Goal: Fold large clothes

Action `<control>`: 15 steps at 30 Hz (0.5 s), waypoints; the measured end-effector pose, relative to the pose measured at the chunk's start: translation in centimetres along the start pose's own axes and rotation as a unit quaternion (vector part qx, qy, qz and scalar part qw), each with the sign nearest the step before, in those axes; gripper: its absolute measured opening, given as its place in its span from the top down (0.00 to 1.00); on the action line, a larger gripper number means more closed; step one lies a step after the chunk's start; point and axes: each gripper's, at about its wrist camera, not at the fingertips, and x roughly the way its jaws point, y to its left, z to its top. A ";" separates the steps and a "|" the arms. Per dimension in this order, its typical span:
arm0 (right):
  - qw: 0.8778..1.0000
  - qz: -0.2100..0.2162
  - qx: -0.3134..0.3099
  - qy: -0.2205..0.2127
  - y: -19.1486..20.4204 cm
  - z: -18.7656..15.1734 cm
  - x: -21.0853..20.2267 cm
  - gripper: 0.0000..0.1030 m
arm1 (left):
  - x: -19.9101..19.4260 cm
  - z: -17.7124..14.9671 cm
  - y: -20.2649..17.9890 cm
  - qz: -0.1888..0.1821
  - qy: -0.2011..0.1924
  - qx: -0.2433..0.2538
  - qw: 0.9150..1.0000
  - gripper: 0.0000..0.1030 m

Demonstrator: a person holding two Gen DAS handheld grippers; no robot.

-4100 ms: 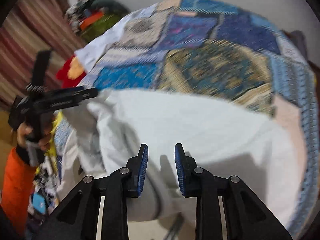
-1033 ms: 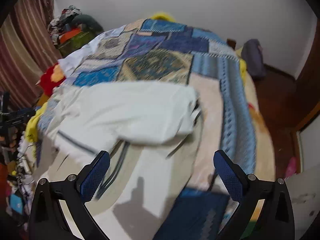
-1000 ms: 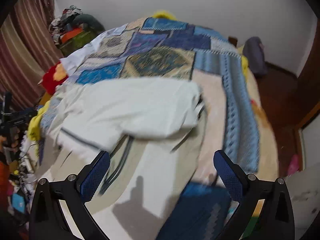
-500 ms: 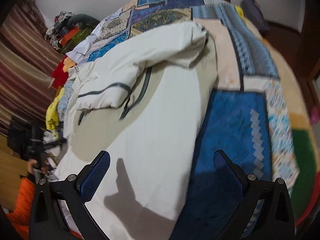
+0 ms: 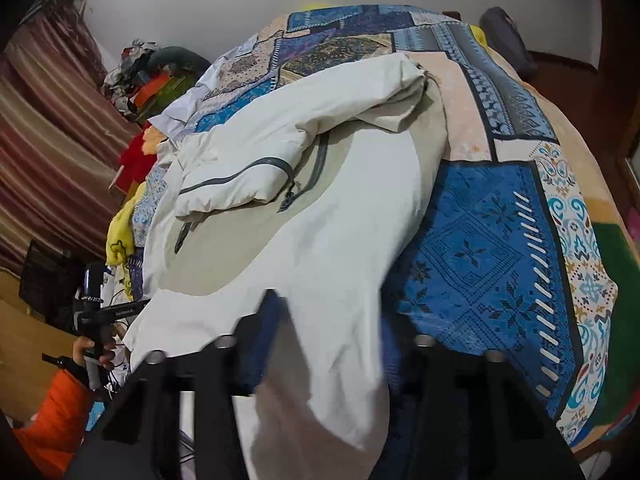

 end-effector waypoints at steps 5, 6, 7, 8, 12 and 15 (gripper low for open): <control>0.999 0.037 0.001 0.008 0.0 1.4 0.6 0.89 | -2.9 1.4 -3.3 -0.014 -0.034 0.025 0.999 0.97; 0.999 0.041 -0.001 0.008 0.1 1.7 0.6 0.91 | -3.7 1.7 -4.0 -0.019 -0.044 0.030 0.998 0.97; 0.999 0.045 -0.005 0.005 0.3 2.0 0.6 0.91 | -4.9 2.3 -5.0 -0.026 -0.062 0.039 0.997 0.98; 0.999 0.048 -0.009 0.000 0.5 2.3 0.6 0.91 | -6.1 2.7 -5.7 -0.034 -0.078 0.046 0.995 0.98; 0.998 0.062 -0.017 -0.026 1.0 4.0 0.0 0.92 | -10.3 5.1 -8.3 -0.055 -0.135 0.072 0.987 0.99; 0.996 0.064 -0.022 -0.050 1.2 5.8 -0.7 0.92 | -12.6 7.5 -9.2 -0.065 -0.172 0.082 0.979 0.99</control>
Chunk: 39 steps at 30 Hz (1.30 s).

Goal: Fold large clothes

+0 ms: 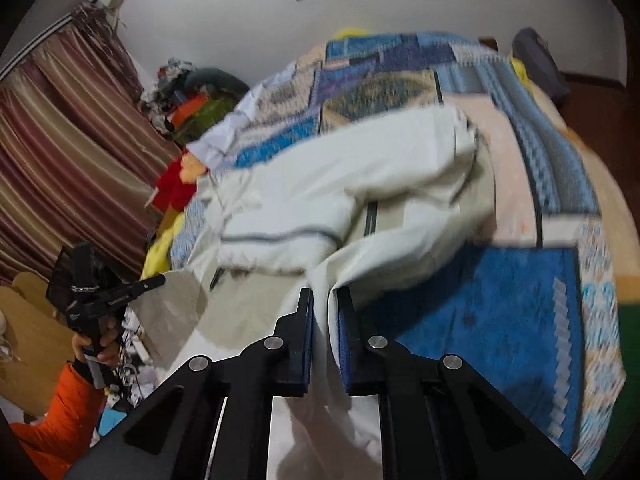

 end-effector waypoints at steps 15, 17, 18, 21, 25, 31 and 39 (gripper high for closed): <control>0.992 -0.108 -0.054 -0.030 -1.6 8.4 0.1 0.93 | 1.4 8.0 1.1 0.020 -0.068 0.012 0.997 1.00; 0.990 -0.123 -0.073 -0.006 -1.2 7.1 0.0 0.93 | 2.4 6.8 0.7 0.028 -0.054 0.025 0.998 1.00; 0.988 -0.132 -0.081 0.004 -1.2 6.2 -0.2 0.93 | 2.7 6.2 0.7 0.030 -0.046 0.028 0.998 1.00; 0.980 -0.165 -0.108 0.027 -0.5 3.1 -0.7 0.93 | 3.4 4.3 0.6 0.038 -0.023 0.041 0.998 1.00; 0.982 -0.158 -0.091 0.040 -0.4 -0.1 -2.1 0.93 | 3.0 2.0 1.4 0.064 -0.007 0.054 0.996 0.97; 0.978 -0.167 -0.081 0.096 -0.4 -3.5 0.5 0.93 | 1.6 -1.0 4.2 0.095 0.000 0.032 0.995 0.88; 0.958 -0.247 -0.113 0.089 -1.5 -5.0 2.2 0.93 | 0.8 -4.4 7.2 0.118 0.016 0.008 0.993 0.74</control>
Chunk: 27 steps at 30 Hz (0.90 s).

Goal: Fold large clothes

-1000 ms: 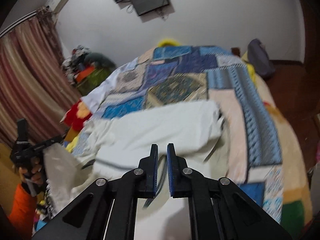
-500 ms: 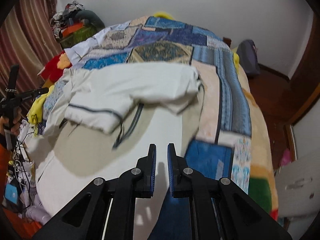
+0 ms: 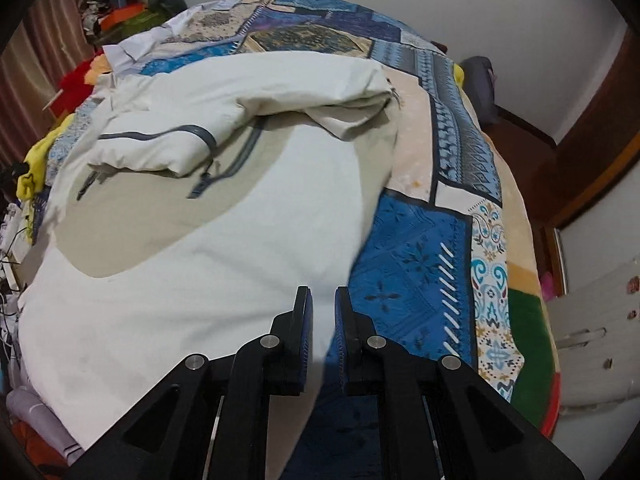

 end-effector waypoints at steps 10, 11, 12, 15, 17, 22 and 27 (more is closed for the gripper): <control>0.996 0.009 0.085 0.017 -5.4 -0.4 1.9 0.13 | 2.0 -3.3 3.0 -0.007 0.039 -0.038 0.998 0.62; 0.991 0.043 0.124 0.033 -6.8 -0.5 2.3 0.12 | 2.3 -3.8 3.4 -0.011 0.050 -0.041 0.998 0.56; 0.988 0.055 0.142 0.040 -7.6 -0.5 2.4 0.12 | 2.6 -4.2 3.8 -0.017 0.057 -0.046 0.997 0.53; 0.988 0.059 0.141 0.023 -7.5 -0.4 0.5 0.12 | 3.6 -5.5 4.7 -0.044 0.088 -0.068 0.993 0.43; 0.986 0.084 0.141 0.004 -6.9 -0.4 -1.3 0.12 | 4.5 -6.6 5.0 -0.067 0.108 -0.081 0.989 0.39; 0.979 0.150 0.133 0.023 -3.8 -1.2 -2.6 0.12 | 7.4 -9.4 4.3 -0.104 0.164 -0.096 0.976 0.35; 0.975 0.178 0.125 0.041 -0.6 -3.0 -2.4 0.12 | 8.3 -10.5 2.5 -0.105 0.178 -0.094 0.974 0.33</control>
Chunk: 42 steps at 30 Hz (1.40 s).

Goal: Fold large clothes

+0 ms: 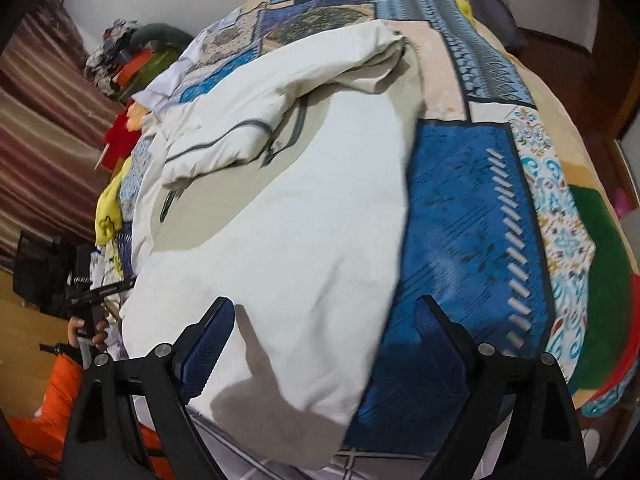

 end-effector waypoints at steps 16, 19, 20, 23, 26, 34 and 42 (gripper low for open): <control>0.998 0.030 -0.054 -0.019 3.6 1.8 0.5 0.93 | -6.2 3.0 -13.1 -0.036 -0.078 0.109 0.990 0.87; 0.996 0.045 -0.066 -0.038 4.8 3.5 0.6 0.94 | -9.6 5.1 -14.9 -0.051 -0.124 0.125 0.983 0.87; 0.995 0.054 -0.066 -0.046 5.1 4.4 0.6 0.94 | -10.6 6.1 -15.6 -0.055 -0.137 0.127 0.981 0.87; 0.992 0.064 -0.078 -0.079 6.0 7.0 0.5 0.95 | -13.4 9.2 -16.4 -0.063 -0.174 0.132 0.974 0.87; 0.988 0.063 -0.081 -0.113 6.3 10.1 0.3 0.95 | -15.7 11.6 -16.5 -0.064 -0.209 0.128 0.967 0.88; 0.981 0.006 -0.036 -0.191 3.1 22.5 0.8 0.95 | -15.3 24.2 -15.1 -0.023 -0.261 0.057 0.963 0.88; 0.981 -0.101 0.007 -0.164 -2.7 32.8 9.6 0.95 | -3.0 33.7 -10.6 0.114 -0.176 -0.029 0.977 0.88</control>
